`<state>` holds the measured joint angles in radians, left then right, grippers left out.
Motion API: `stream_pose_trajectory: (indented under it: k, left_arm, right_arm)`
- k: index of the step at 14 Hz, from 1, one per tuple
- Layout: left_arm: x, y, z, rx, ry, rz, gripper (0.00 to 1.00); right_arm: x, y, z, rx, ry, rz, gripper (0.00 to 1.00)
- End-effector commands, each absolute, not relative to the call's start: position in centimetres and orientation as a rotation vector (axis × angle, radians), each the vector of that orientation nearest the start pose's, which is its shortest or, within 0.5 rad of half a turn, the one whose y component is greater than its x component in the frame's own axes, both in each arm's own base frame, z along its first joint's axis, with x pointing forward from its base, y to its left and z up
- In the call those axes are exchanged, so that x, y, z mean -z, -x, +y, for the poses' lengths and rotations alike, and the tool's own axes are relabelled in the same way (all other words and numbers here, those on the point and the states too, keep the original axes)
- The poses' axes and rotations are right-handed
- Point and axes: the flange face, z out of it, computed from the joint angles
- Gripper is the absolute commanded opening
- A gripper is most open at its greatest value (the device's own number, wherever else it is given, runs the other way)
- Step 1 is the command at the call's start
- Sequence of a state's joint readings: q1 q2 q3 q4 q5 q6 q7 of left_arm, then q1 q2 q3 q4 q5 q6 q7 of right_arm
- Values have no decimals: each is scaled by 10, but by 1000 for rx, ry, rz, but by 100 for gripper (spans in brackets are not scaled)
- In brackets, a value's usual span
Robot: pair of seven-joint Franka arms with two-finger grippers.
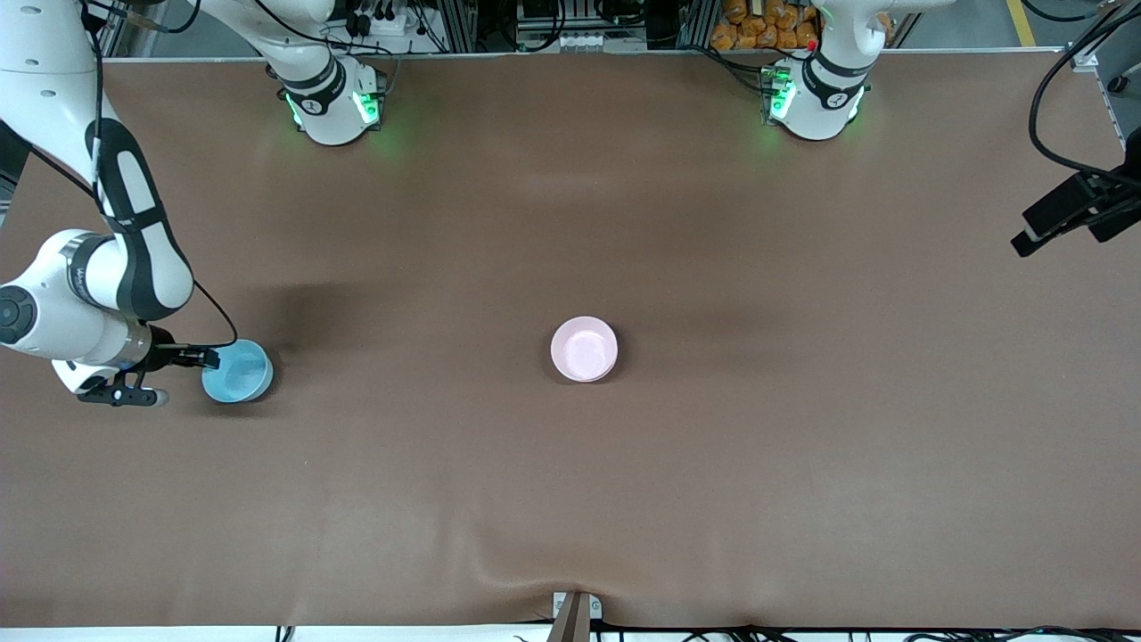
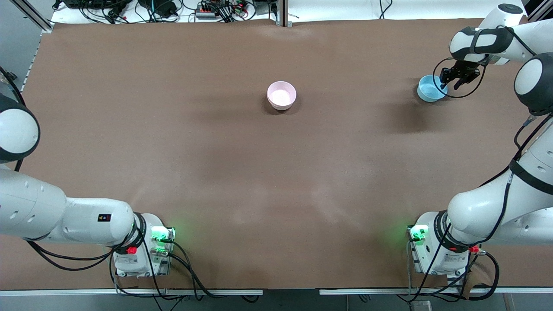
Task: Stack pink and blue bowls on white bowl
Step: 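Raise the left gripper away while the right gripper grasps the blue bowl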
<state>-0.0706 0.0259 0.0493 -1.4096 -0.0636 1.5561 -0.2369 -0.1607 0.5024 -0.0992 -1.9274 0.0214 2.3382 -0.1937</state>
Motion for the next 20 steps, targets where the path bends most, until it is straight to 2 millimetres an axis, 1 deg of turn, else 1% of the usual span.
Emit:
stream_pose_trajectory:
  k: [1,3,4,5,6,7,10,11,12,13,14,15,16,17,18,19,20]
  left_arm:
    - [-693,-537,-9,151,3217,-272,100]
    - [-688,-525,-5,124,3222,-256,100]
    - [-688,-519,0,123,3220,-235,100]
    - [-686,-518,1,117,3214,-215,100]
    - [-686,-517,1,108,3213,-193,100]
    - [-685,-517,2,102,3209,-176,100]
    - [-686,-517,0,98,3189,-170,100]
    - [-685,-519,0,95,3189,-165,100]
    - [-683,-523,-1,96,3185,-163,100]
    - [-673,-531,0,74,3182,-169,100]
    - [-671,-533,-2,72,3181,-164,100]
    - [-670,-534,-4,69,3184,-157,100]
    - [-668,-534,-5,64,3183,-154,100]
    - [-668,-534,-5,64,3183,-154,100]
    - [-667,-534,-6,59,3183,-152,100]
    - [-663,-537,-8,50,3182,-147,100]
    - [-660,-539,-8,45,3181,-147,100]
  right_arm:
    - [-213,-597,-155,-115,3141,91,44]
    - [-210,-596,-155,-116,3137,98,35]
    - [-210,-596,-155,-109,3138,100,25]
    - [-209,-596,-154,-111,3138,98,10]
    - [-209,-596,-153,-114,3137,98,0]
    - [-210,-595,-153,-118,3136,101,0]
    - [-221,-597,-146,-130,3128,97,0]
    - [-232,-601,-134,-136,3122,76,0]
    - [-246,-607,-124,-145,3111,104,0]
    - [-260,-614,-110,-177,3099,167,0]
    - [-275,-622,-95,-219,3092,231,0]
    - [-290,-629,-74,-246,3075,260,0]
    - [-306,-635,-54,-253,3017,345,0]
    - [-318,-640,-29,-266,2954,405,0]
    - [-330,-644,-5,-266,2922,449,0]
    - [-340,-648,23,-260,2904,507,0]
    - [-342,-649,59,-253,2890,548,0]
